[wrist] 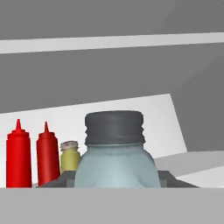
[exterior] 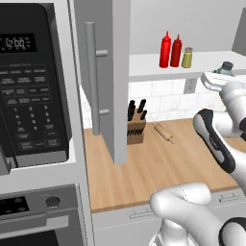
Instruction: Put the shaker and condiment bottle from the counter next to their counterparts in the cabinet.
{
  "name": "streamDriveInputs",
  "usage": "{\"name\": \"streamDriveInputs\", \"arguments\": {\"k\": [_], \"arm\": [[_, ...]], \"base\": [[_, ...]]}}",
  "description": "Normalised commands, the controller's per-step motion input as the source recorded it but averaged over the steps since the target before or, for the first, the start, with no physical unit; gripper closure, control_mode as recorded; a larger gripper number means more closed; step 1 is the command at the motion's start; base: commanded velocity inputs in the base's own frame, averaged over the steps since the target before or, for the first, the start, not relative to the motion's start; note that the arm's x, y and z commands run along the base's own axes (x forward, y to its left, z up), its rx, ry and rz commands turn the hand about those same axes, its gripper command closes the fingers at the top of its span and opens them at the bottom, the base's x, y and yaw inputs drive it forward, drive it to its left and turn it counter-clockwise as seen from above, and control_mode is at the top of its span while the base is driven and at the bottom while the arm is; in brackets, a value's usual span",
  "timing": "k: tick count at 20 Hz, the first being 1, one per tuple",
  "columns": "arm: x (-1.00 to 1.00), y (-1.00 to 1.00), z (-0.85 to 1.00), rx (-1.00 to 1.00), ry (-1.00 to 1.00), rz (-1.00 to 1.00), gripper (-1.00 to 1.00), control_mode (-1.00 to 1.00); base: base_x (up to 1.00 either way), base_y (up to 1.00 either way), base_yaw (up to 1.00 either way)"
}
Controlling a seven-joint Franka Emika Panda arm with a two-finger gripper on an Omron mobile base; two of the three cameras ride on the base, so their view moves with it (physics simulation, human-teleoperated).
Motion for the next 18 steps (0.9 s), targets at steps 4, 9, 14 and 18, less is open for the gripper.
{"name": "streamDriveInputs", "arguments": {"k": [4, 9, 14, 18], "arm": [[0.0, 0.0, 0.28, 0.0, 0.04, 0.03, 1.0, -1.0], [0.02, 0.15, 0.04, -0.05, 0.05, 0.04, 1.0, -1.0], [0.25, 0.02, 0.05, 0.0, 0.01, 0.0, 1.0, -1.0], [0.13, 0.1, 0.0, -0.03, 0.0, 0.01, 1.0, -1.0]], "base": [[0.0, 0.0, 0.0], [0.0, 0.0, 0.0], [0.0, 0.0, 0.0], [0.0, 0.0, 0.0]]}}
